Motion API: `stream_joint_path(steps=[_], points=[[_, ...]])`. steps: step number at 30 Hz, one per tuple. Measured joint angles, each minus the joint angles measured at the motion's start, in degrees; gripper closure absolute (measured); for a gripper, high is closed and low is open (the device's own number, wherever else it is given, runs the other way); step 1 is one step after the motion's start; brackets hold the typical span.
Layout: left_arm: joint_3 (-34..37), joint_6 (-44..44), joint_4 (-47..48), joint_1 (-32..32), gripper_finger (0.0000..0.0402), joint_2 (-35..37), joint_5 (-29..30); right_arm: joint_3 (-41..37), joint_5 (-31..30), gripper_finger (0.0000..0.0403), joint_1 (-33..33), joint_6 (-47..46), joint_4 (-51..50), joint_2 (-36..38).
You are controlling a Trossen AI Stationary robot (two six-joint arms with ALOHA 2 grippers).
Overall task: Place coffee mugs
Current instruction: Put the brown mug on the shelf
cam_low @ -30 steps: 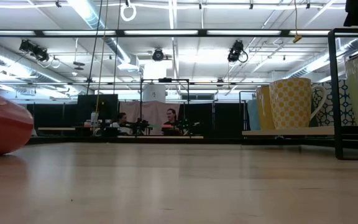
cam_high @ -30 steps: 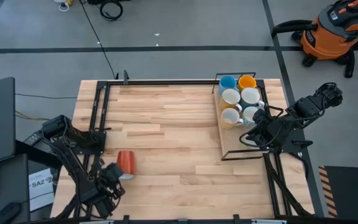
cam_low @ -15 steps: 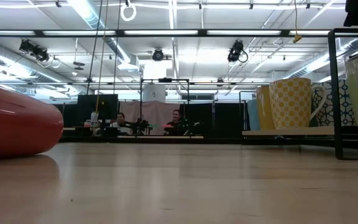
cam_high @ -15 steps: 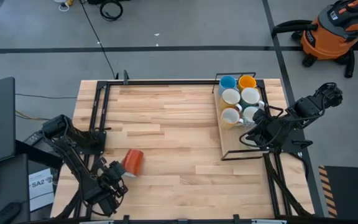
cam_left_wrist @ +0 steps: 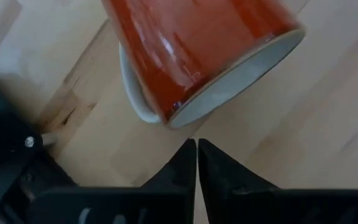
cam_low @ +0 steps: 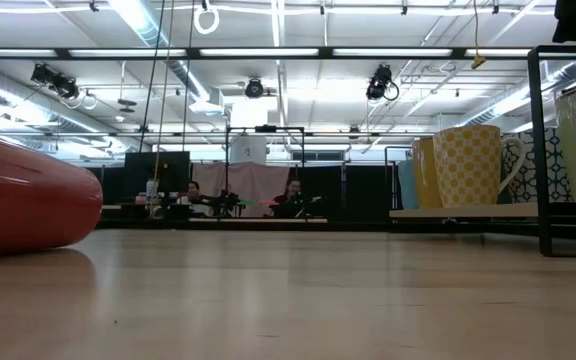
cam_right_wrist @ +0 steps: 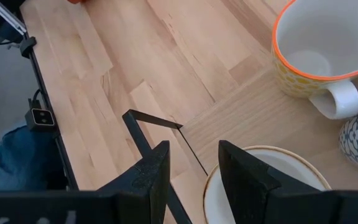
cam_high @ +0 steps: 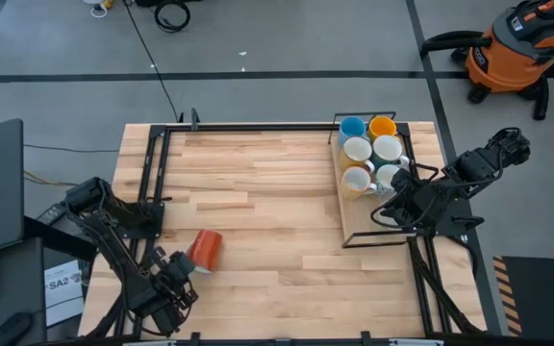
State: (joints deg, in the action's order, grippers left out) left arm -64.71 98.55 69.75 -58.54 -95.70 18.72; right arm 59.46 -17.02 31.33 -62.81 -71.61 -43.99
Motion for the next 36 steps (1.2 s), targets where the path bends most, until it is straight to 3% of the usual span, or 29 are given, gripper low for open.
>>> stream_joint_path(steps=[4, 13, 17, 29, 36], points=[[0.0, 1.25, 0.29, 0.0, 0.0349, 0.0, -0.86, 0.0, 0.0, 0.0261, 0.0, 0.0, 0.0, 0.02], [3.38, 4.45, -1.91, 0.22, 0.0227, 0.0, -0.15, 0.0, 0.0, 0.0261, -0.01, 0.0, 0.0, 0.02], [5.5, 7.39, -2.07, 0.36, 0.0198, 0.0, 0.18, -0.02, -0.02, 0.0261, -0.02, 0.0, 0.0, 0.0], [6.32, 3.83, -2.92, 4.16, 0.0189, -0.02, 6.43, -0.02, -1.53, 0.0261, 0.0, 0.0, 0.0, 0.0], [6.32, -0.28, -2.95, 6.48, 0.0236, -0.02, 6.56, -0.02, -1.53, 0.0261, 0.0, 0.0, 0.0, 0.0]])
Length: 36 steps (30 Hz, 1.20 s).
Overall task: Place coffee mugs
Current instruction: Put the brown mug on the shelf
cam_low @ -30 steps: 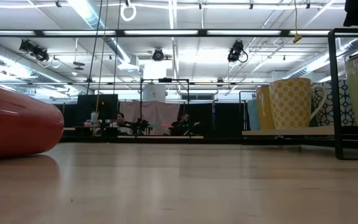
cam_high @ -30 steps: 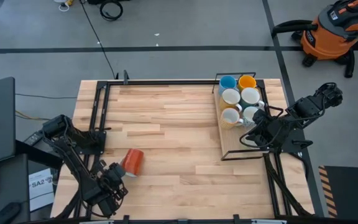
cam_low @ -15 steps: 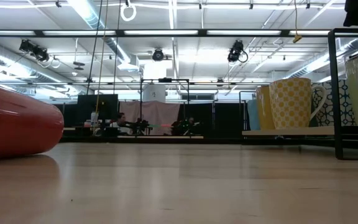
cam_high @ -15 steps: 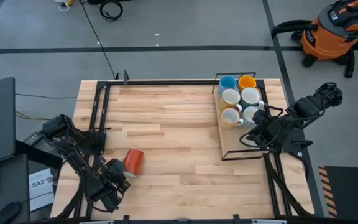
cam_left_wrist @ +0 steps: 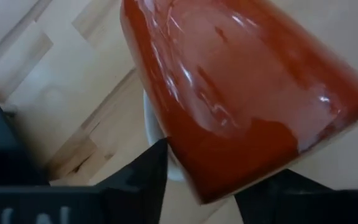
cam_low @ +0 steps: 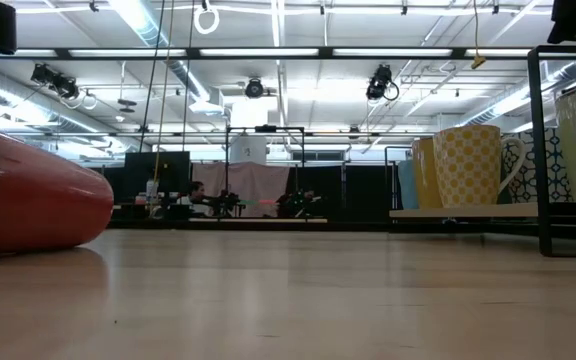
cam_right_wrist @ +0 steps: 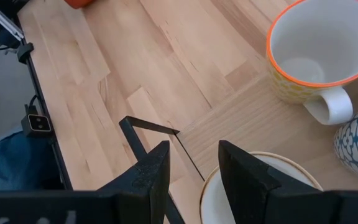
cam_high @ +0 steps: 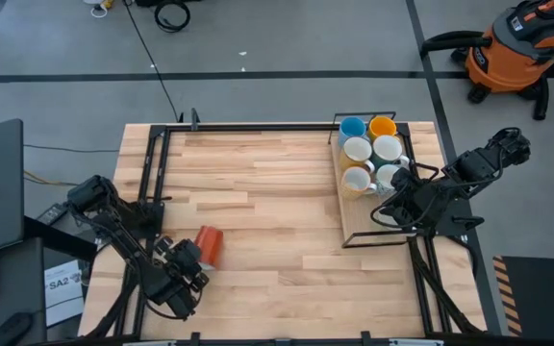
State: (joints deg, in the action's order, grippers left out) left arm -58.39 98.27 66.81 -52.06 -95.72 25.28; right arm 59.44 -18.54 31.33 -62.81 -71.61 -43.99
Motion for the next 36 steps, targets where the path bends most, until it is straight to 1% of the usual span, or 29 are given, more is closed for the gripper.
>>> stream_joint_path(steps=[6, 10, 14, 18, 22, 25, 28, 30, 36], points=[[-0.1, -0.03, 0.31, 2.12, 0.0312, 0.0, 0.06, 0.0, 0.02, 0.0261, -0.01, 0.0, 0.0, 0.02], [-1.6, 0.04, 1.14, 3.87, 0.0367, 0.79, -0.16, 0.0, 0.04, 0.0261, -0.02, 0.0, 0.0, 0.0], [-3.93, -3.71, 1.73, 6.32, 0.037, 2.77, -3.61, 0.0, 0.04, 0.0261, 0.0, 0.01, 0.0, 0.02], [-7.51, -10.11, 2.03, 10.23, 0.0371, 5.28, -10.51, 0.0, 0.04, 0.0261, 0.0, 0.02, 0.0, 0.01], [-10.96, -19.42, 2.14, 15.25, 0.0372, 6.93, -19.64, 0.0, 0.04, 0.0261, 0.0, 0.02, 0.0, 0.0], [-12.6, -26.54, 2.0, 19.51, 0.0372, 7.32, -27.67, 0.0, 0.06, 0.0261, 0.0, 0.02, 0.0, 0.0], [-13.32, -33.47, 1.68, 24.04, 0.037, 7.32, -35.59, 0.0, 0.08, 0.0261, 0.0, 0.02, 0.0, 0.02], [-13.33, -36.33, 1.55, 27.29, 0.0368, 7.31, -39.64, 0.0, 0.08, 0.0261, 0.0, 0.02, 0.0, 0.0], [-13.33, -37.72, 1.29, 38.6, 0.0365, 7.3, -44.21, 0.0, 0.08, 0.0261, 0.0, 0.02, 0.0, 0.02]])
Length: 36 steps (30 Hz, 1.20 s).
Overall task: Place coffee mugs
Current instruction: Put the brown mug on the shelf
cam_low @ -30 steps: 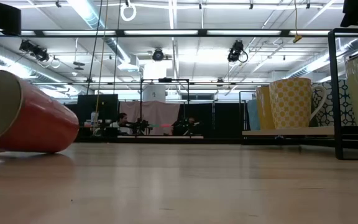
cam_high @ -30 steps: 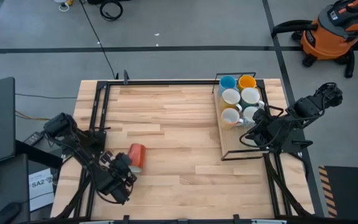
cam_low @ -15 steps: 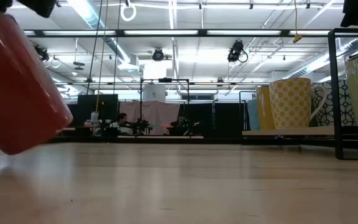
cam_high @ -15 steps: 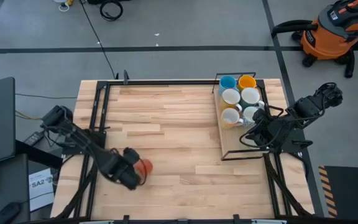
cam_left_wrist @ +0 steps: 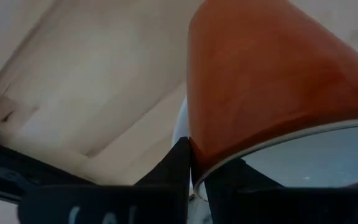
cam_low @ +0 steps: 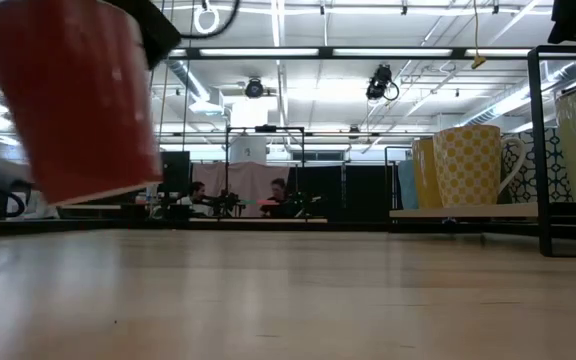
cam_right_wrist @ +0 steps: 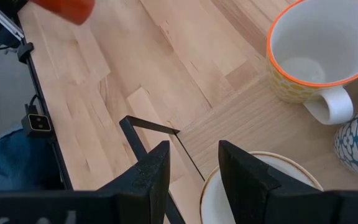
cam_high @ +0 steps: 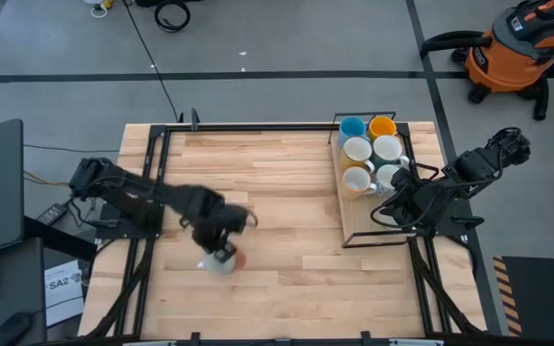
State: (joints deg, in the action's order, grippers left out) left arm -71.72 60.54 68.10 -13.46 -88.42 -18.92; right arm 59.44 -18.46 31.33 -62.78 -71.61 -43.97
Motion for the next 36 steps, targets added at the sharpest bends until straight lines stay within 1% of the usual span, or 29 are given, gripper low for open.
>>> stream_joint_path(steps=[5, 10, 13, 16, 19, 22, 25, 31, 33, 36], points=[[0.0, 0.51, -0.86, 10.45, 0.0364, 0.0, -1.74, 0.0, 0.0, 0.0261, 0.0, 0.0, 0.03, -0.02], [0.0, 6.56, -1.79, 21.19, 0.0363, 0.0, -2.02, 0.0, 0.0, 0.0261, -0.01, 0.0, 1.4, 0.0], [0.0, 10.13, -2.41, 27.29, 0.0362, 0.0, -3.41, 0.0, 0.02, 0.0261, 0.0, 0.0, 3.3, -0.01], [0.0, 12.55, -2.59, 32.61, 0.0362, -0.01, -4.15, 0.0, 0.02, 0.0261, -0.02, 0.23, 4.32, -0.02], [0.0, 14.69, -2.83, 36.82, 0.0362, -0.57, -5.43, 0.0, -0.02, 0.0261, -0.01, 2.83, 5.67, -0.02], [-0.02, 18.15, -3.53, 39.65, 0.0362, -1.29, -6.7, 0.0, -0.73, 0.0261, 0.0, 5.53, 7.43, -0.02], [-0.02, 19.3, -3.88, 41.98, 0.0362, -2.32, -9.24, 0.0, -1.47, 0.0261, -0.02, 7.58, 9.16, 0.0], [-0.02, 19.38, -5.37, 43.59, 0.0361, -6.15, -10.12, 0.0, -1.57, 0.0261, -0.01, 11.89, 12.5, -0.34], [-0.02, 19.18, -7.56, 43.88, 0.0361, -7.72, -11.35, 0.0, -1.57, 0.0261, -0.02, 13.05, 13.88, -0.57], [-0.02, 16.56, -10.92, 44.2, 0.0361, -9.35, -12.66, 0.0, -1.55, 0.0261, -0.02, 14.12, 15.32, -1.06]])
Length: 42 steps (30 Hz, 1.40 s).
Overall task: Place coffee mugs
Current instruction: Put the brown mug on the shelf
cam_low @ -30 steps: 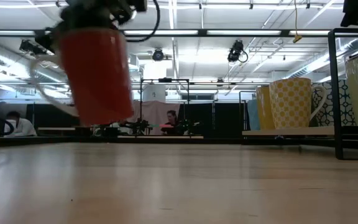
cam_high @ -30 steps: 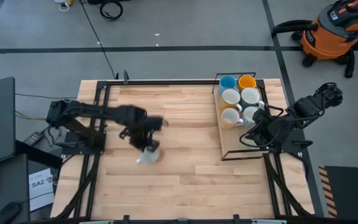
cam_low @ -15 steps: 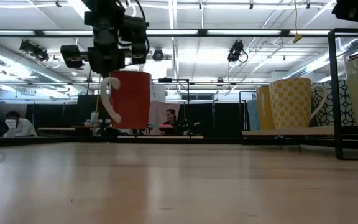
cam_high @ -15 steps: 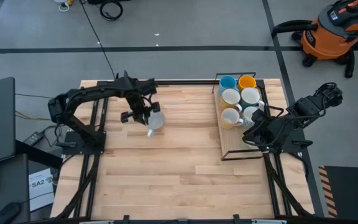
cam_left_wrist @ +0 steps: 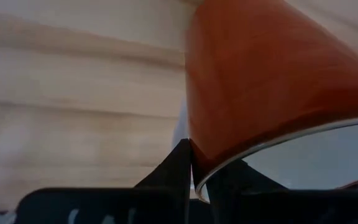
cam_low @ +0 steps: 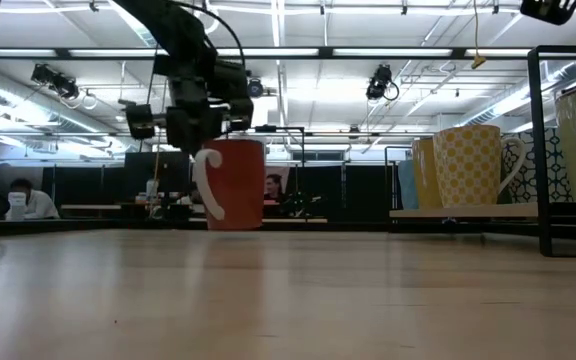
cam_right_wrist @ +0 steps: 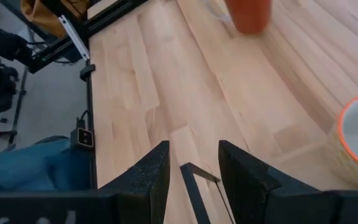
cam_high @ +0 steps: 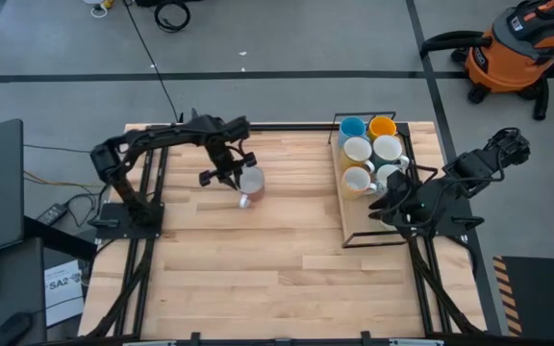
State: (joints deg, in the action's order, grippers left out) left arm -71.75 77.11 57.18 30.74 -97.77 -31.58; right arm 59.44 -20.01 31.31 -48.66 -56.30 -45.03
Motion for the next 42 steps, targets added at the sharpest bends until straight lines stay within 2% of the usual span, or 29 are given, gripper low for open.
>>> stream_joint_path(steps=[5, 12, 25, 35, 42], points=[[0.0, -0.67, -4.06, 0.09, 0.036, -1.72, -0.02, 0.0, 0.02, 0.0261, 0.02, 1.07, 1.73, -0.84], [0.0, -2.47, -3.75, 0.72, 0.0354, -1.74, -0.36, 0.0, 0.05, 0.0261, 0.0, 1.07, 2.09, -1.51], [0.0, -4.61, -3.83, 1.04, 0.0258, -1.57, -0.25, 0.0, 0.15, 0.0261, 0.02, 1.07, 3.13, -1.85], [-0.04, -14.52, -3.2, 4.15, 0.0251, 1.53, -6.51, 0.0, 0.15, 0.0261, 0.0, 6.74, 7.23, -1.85], [-0.04, -25.28, -2.79, 6.55, 0.0251, 9.14, -9.69, 0.0, 0.23, 0.0261, 0.01, 11.32, 13.61, -1.85]])
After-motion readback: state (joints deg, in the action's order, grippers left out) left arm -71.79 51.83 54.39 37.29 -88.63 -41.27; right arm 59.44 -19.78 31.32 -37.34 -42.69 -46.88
